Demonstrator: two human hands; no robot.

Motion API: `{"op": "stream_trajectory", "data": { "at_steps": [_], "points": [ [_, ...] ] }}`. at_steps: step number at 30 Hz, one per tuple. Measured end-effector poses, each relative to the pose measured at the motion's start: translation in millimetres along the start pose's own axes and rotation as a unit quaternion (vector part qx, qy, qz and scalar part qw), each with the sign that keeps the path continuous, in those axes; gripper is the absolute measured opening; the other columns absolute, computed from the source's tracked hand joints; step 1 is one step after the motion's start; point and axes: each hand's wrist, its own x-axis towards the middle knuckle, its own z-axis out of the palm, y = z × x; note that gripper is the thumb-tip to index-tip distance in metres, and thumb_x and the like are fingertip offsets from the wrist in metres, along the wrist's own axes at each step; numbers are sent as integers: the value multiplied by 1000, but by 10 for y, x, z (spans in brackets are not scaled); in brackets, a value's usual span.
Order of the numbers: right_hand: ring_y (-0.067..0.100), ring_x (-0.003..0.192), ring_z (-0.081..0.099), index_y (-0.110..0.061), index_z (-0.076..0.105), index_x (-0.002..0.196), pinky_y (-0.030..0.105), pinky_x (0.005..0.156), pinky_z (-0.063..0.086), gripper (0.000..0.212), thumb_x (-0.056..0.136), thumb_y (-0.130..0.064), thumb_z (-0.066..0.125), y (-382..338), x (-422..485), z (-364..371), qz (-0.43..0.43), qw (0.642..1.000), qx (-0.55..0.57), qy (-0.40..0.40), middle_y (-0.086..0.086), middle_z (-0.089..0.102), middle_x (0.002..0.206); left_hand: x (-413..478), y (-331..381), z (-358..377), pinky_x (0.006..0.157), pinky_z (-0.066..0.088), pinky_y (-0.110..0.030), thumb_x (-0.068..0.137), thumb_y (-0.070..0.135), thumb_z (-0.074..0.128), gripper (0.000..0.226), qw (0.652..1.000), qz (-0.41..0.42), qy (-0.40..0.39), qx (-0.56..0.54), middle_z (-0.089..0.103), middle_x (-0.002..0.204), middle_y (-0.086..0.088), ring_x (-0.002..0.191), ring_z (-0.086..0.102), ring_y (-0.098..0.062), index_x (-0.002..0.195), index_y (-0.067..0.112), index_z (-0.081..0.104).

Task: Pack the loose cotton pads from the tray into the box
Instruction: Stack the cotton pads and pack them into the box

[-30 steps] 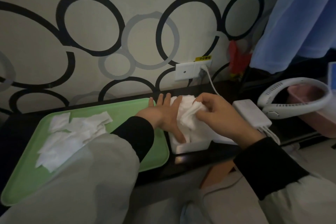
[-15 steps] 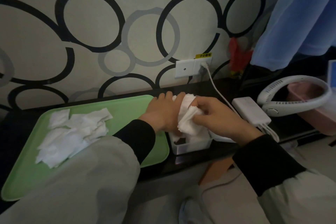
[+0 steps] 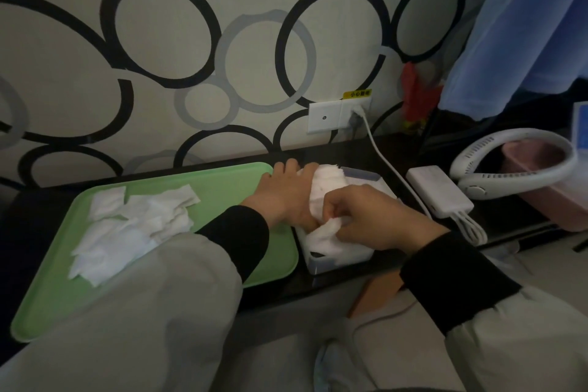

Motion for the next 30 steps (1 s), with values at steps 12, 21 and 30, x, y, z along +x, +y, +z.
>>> {"op": "stream_trajectory", "data": {
  "at_steps": [12, 21, 30],
  "points": [
    [28, 125, 52, -8, 59, 123, 41, 108, 39, 26, 98, -14, 54, -193, 273, 298, 85, 973, -211, -28, 12, 57, 130, -87, -126, -118, 111, 36, -46, 59, 33, 91, 121, 985, 23, -58, -158, 31, 142, -10, 134, 33, -31, 153, 23, 16],
    [31, 89, 64, -11, 67, 95, 39, 74, 53, 11, 85, -14, 64, -295, 106, 224, 32, 984, -170, 40, 9, 65, 93, -249, -245, -97, 92, 35, -19, 71, 23, 87, 106, 949, 22, -15, -313, 45, 136, 3, 115, 48, -13, 154, 20, 21],
    [18, 88, 65, -28, 71, 92, 38, 80, 55, 15, 86, -25, 57, -607, 105, 111, 9, 981, -142, 131, -7, 68, 88, -927, -723, -74, 103, 42, -28, 83, 24, 77, 71, 930, -58, 136, -335, 54, 140, 4, 129, 50, -12, 145, 22, 43]
  ]
}}
